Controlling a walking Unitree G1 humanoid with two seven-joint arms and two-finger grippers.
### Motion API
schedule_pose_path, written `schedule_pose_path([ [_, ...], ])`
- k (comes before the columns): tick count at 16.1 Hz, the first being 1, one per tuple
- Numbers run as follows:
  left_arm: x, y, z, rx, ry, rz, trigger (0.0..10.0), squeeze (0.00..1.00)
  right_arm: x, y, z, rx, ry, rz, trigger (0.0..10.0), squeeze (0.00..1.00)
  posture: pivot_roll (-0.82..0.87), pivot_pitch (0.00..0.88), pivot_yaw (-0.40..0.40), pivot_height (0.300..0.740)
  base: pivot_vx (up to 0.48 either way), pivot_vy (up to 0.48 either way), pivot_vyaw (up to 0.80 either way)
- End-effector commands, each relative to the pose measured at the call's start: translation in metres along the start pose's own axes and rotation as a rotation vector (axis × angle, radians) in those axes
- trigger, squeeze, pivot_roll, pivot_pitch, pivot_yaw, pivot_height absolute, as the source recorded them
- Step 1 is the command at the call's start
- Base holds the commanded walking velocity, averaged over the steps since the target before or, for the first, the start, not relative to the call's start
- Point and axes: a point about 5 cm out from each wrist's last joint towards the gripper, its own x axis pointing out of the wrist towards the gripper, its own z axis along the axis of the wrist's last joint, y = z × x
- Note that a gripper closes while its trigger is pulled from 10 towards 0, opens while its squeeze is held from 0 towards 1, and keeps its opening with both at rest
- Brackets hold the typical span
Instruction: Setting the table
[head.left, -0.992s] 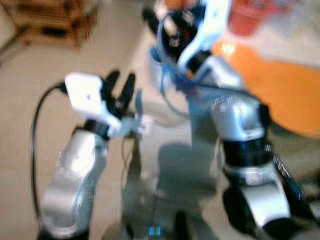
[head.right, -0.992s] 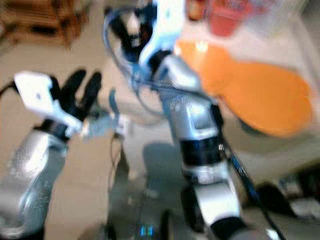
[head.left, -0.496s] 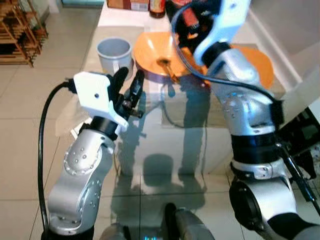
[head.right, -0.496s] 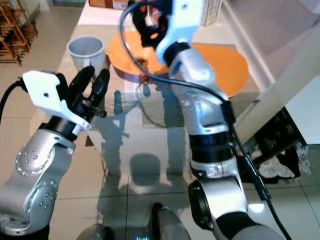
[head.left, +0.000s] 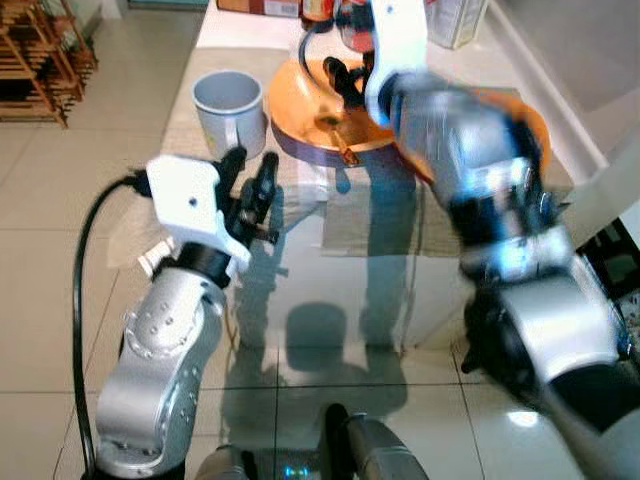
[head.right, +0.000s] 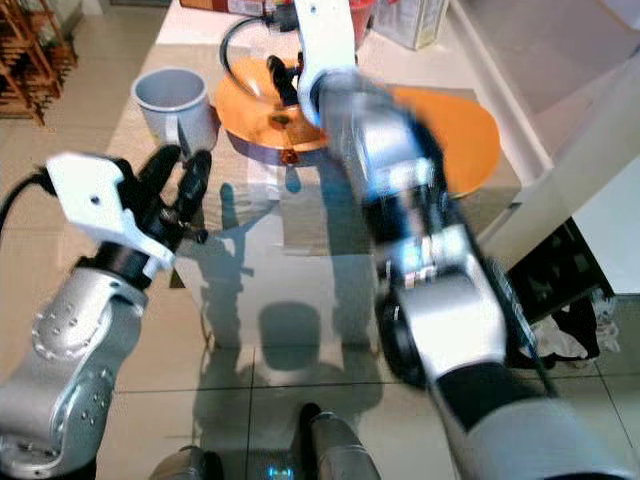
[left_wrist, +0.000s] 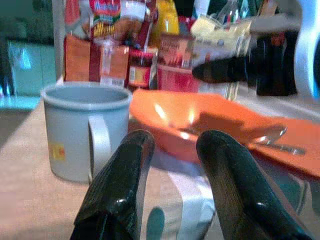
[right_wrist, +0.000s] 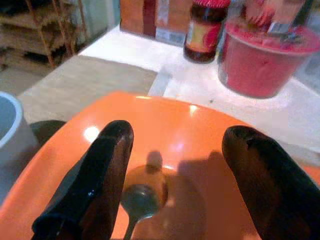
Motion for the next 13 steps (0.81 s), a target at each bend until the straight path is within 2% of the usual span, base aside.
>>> schedule_pose_path([
  [1, -0.004, -0.005, 0.002, 0.003, 0.002, -0.008, 10.0, 0.00, 0.000, -0.001, 0.013, 0.008, 0.008, 0.026, 10.0, 0.00, -0.11, 0.199, -0.060, 0.740, 0.000, 0.000, 0.00],
  [3, -0.010, -0.011, -0.001, -0.014, 0.023, -0.010, 10.0, 0.00, -0.004, 0.003, 0.047, -0.039, -0.003, 0.088, 10.0, 0.00, -0.12, 0.229, -0.075, 0.740, 0.000, 0.000, 0.00],
  [4, -0.011, -0.013, -0.003, -0.017, 0.030, -0.011, 10.0, 0.00, -0.006, 0.004, 0.057, -0.066, 0.007, 0.116, 10.0, 0.00, -0.12, 0.230, -0.075, 0.740, 0.000, 0.000, 0.00],
  [5, -0.012, -0.013, -0.003, -0.016, 0.033, -0.012, 10.0, 0.00, -0.009, 0.002, 0.066, -0.150, 0.030, 0.112, 10.0, 0.00, -0.12, 0.233, -0.078, 0.740, 0.000, 0.000, 0.00],
  [6, -0.012, -0.013, -0.003, -0.016, 0.034, -0.011, 10.0, 0.00, -0.012, -0.002, 0.068, -0.309, 0.140, 0.138, 10.0, 0.00, -0.13, 0.233, -0.083, 0.740, 0.000, 0.000, 0.00],
  [8, -0.011, -0.013, -0.003, -0.014, 0.032, -0.009, 10.0, 0.00, -0.016, -0.015, 0.069, -0.390, 0.225, 0.075, 10.0, 0.00, -0.15, 0.225, -0.093, 0.740, 0.000, 0.000, 0.00],
  [9, -0.010, -0.013, -0.003, -0.015, 0.030, -0.009, 10.0, 0.00, -0.017, -0.023, 0.068, -0.397, 0.252, 0.036, 10.0, 0.00, -0.16, 0.219, -0.095, 0.740, 0.000, 0.000, 0.00],
  [12, -0.006, -0.017, -0.004, -0.018, 0.022, -0.022, 10.0, 0.00, -0.015, -0.028, 0.040, -0.348, 0.404, 0.110, 10.0, 0.00, -0.17, 0.202, -0.097, 0.740, 0.000, 0.000, 0.00],
  [13, -0.005, -0.018, -0.004, -0.015, 0.020, -0.026, 10.0, 0.00, -0.015, -0.026, 0.030, -0.297, 0.460, 0.159, 10.0, 0.00, -0.17, 0.199, -0.097, 0.740, 0.000, 0.000, 0.00],
])
